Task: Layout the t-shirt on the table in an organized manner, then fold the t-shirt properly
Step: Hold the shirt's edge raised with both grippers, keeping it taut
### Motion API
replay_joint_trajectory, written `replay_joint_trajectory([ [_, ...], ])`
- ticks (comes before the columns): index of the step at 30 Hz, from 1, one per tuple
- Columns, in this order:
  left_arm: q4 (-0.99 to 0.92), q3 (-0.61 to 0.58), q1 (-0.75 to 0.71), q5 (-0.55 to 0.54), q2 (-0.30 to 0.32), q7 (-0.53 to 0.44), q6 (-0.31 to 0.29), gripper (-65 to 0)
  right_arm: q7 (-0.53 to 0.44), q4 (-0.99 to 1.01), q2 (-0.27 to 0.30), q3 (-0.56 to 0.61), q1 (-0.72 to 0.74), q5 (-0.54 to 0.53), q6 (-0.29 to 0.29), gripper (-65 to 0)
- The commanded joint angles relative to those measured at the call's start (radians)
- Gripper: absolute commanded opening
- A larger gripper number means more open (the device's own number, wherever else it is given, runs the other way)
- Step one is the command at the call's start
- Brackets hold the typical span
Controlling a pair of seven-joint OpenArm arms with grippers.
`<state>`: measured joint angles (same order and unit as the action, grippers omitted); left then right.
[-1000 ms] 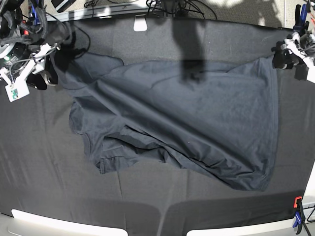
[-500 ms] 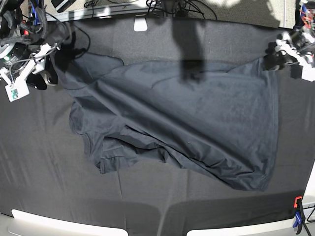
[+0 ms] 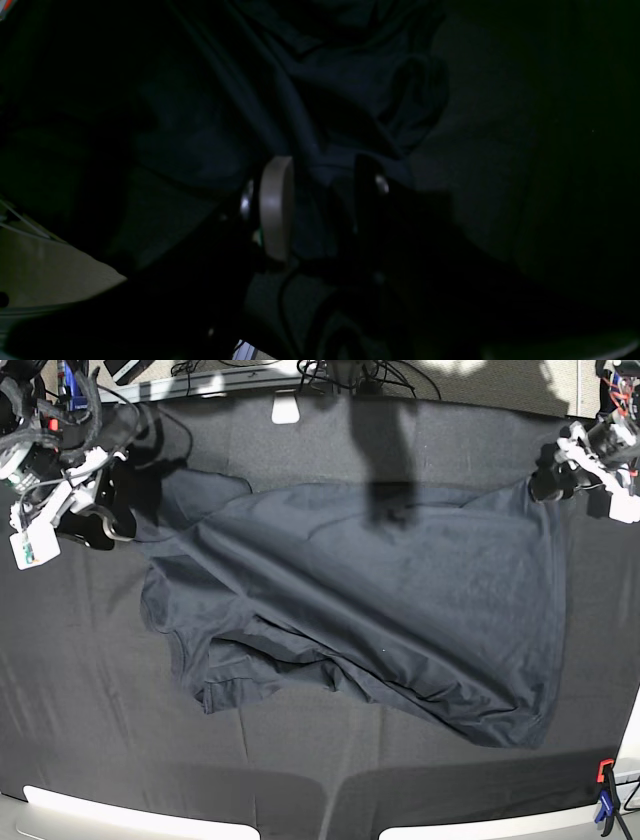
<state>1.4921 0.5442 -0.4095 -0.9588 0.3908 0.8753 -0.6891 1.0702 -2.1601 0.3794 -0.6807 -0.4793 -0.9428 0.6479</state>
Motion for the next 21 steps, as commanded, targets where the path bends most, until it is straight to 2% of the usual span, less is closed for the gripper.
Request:
replay_joint_trajectory([
  [1, 0.013, 0.008, 0.003, -0.008, 0.016, -0.023, -0.009, -42.8, -0.026, -0.016, 0.014, -0.006, 0.002, -0.019, 0.011, -44.7],
  [4, 0.013, 0.008, 0.003, -0.003, 0.009, -0.024, -0.009, -42.8, -0.011, -0.016, 0.014, -0.006, 0.002, -0.019, 0.011, -44.7],
  [10, 0.013, 0.008, 0.034, 0.129, -0.064, -0.040, -0.009, -42.8, 0.024, -0.016, 0.014, -0.006, 0.002, -0.019, 0.011, -44.7],
  [15, 0.013, 0.009, 0.055, 0.129, -0.054, -0.047, -0.009, -43.5, 0.042, -0.016, 0.014, -0.006, 0.002, -0.019, 0.011, -44.7],
  [16, 0.013, 0.009, 0.055, 0.130, -0.052, -0.045, -0.009, -45.1, 0.046, -0.016, 0.014, -0.006, 0.002, -0.019, 0.011, -44.7],
  [17, 0.013, 0.009, 0.055, 0.131, -0.052, -0.037, -0.009, -49.6, 0.047, -0.016, 0.014, -0.006, 0.002, -0.019, 0.011, -44.7],
  [19, 0.013, 0.009, 0.051, 0.130, -0.053, -0.032, -0.009, -63.9, 0.049, -0.016, 0.014, -0.006, 0.002, -0.019, 0.011, -44.7],
  [21, 0.013, 0.009, 0.047, 0.128, -0.052, -0.032, -0.009, -65.0, 0.054, -0.016, 0.014, -0.006, 0.002, -0.019, 0.011, -44.7],
])
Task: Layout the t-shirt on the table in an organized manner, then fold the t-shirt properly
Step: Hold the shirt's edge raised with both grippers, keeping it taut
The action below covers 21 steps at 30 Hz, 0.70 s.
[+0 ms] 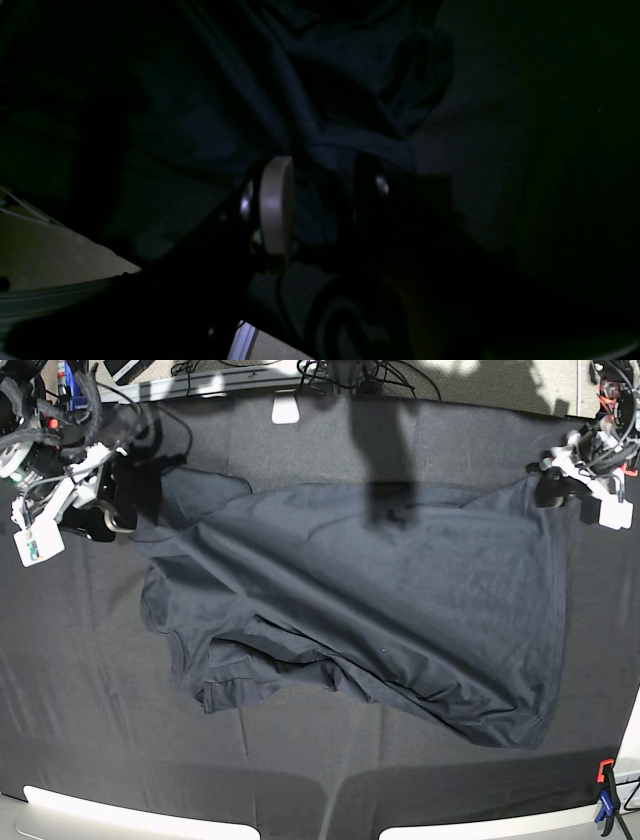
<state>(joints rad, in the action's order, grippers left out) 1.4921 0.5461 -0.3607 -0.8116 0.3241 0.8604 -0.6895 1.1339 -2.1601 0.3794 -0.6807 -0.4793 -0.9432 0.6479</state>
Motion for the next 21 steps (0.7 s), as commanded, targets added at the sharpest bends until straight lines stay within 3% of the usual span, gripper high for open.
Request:
replay_joint_trajectory([
  [1, 0.013, 0.007, -0.003, -0.019, 0.014, -0.017, -0.009, -65.0, -0.010, -0.016, 0.014, -0.006, 0.002, -0.018, 0.011, -44.7],
  [4, 0.013, 0.007, -0.002, -0.020, 0.014, -0.018, -0.009, -65.0, -0.003, -0.016, 0.013, -0.006, -0.004, -0.005, 0.011, -44.5],
  [10, 0.013, 0.007, 0.000, -0.031, 0.014, -0.022, -0.009, -65.0, -0.004, -0.016, 0.013, -0.006, -0.056, 0.072, 0.011, -32.4],
  [17, 0.013, 0.007, 0.001, -0.030, 0.014, -0.025, -0.009, -65.0, -0.003, -0.014, 0.011, -0.006, -0.192, 0.070, 0.006, -32.2],
  [21, 0.013, 0.007, 0.001, -0.030, 0.014, -0.025, -0.009, -65.0, -0.010, 0.031, 0.011, -0.006, -0.238, 0.137, -0.023, -32.2],
])
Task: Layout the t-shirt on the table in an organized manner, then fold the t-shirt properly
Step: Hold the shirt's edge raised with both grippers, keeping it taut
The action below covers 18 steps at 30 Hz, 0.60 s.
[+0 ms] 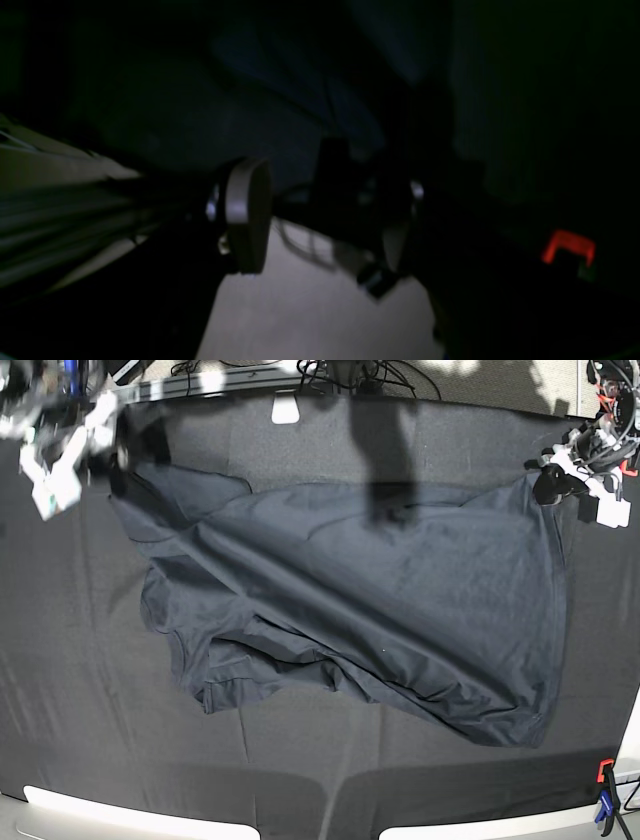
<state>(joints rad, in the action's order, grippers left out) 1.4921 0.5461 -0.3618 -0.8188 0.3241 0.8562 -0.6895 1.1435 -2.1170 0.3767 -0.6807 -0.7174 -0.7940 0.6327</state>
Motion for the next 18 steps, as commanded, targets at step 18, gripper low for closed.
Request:
replay_joint_trajectory([
  [18, 0.013, 0.007, 0.002, -0.023, 0.014, -0.020, -0.009, -65.0, -0.152, 0.212, 0.014, 0.028, 0.166, 0.091, 0.042, -32.2],
])
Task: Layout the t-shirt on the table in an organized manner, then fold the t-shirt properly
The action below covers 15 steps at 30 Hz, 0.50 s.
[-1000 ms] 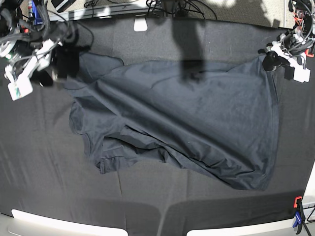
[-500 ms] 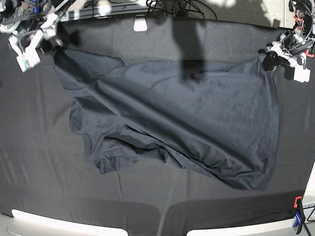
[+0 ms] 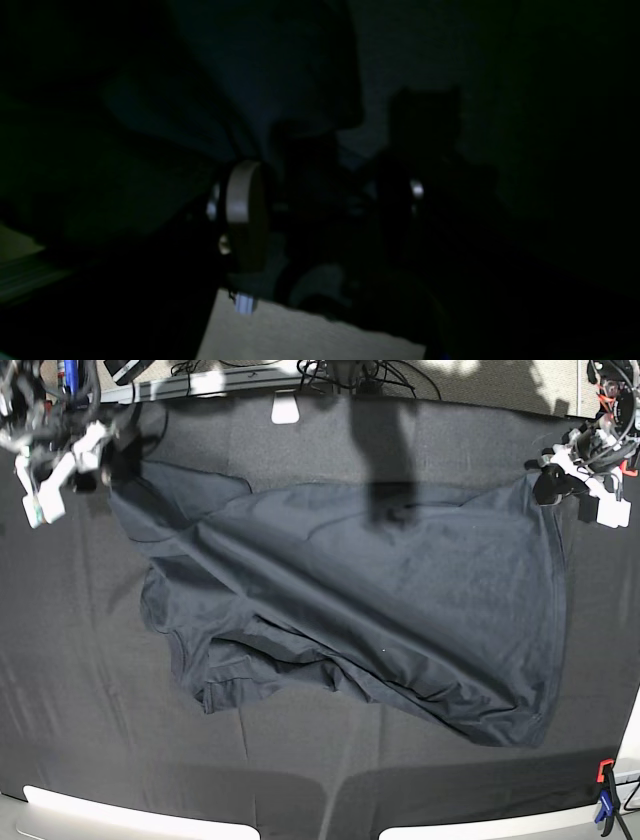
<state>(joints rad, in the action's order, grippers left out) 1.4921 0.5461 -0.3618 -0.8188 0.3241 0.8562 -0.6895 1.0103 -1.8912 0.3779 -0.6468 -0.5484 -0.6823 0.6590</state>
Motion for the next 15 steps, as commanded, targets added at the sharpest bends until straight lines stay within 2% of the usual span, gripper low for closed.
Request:
replay_joint_trajectory([
  [1, 0.013, 0.007, 0.002, -0.023, 0.014, -0.020, -0.009, -65.0, -0.004, -0.011, 0.013, 0.016, 0.004, -0.015, 0.019, -32.2],
  [6, 0.013, 0.007, 0.002, -0.023, 0.014, -0.020, -0.009, -65.0, 0.010, -0.011, 0.013, 0.175, 0.005, 0.037, 0.025, -32.3],
  [10, 0.013, 0.007, 0.001, -0.023, 0.014, -0.019, -0.009, -65.0, 0.007, -0.011, 0.013, 0.270, 0.005, 0.085, -0.021, -32.9],
  [12, 0.013, 0.007, 0.002, -0.023, 0.014, -0.019, -0.009, -65.0, -0.002, -0.011, 0.013, 0.290, 0.005, 0.098, -0.028, -40.3],
  [15, 0.013, 0.007, 0.002, -0.024, 0.014, -0.020, -0.009, -65.0, -0.018, -0.012, 0.013, 0.293, 0.006, 0.100, -0.027, -61.8],
])
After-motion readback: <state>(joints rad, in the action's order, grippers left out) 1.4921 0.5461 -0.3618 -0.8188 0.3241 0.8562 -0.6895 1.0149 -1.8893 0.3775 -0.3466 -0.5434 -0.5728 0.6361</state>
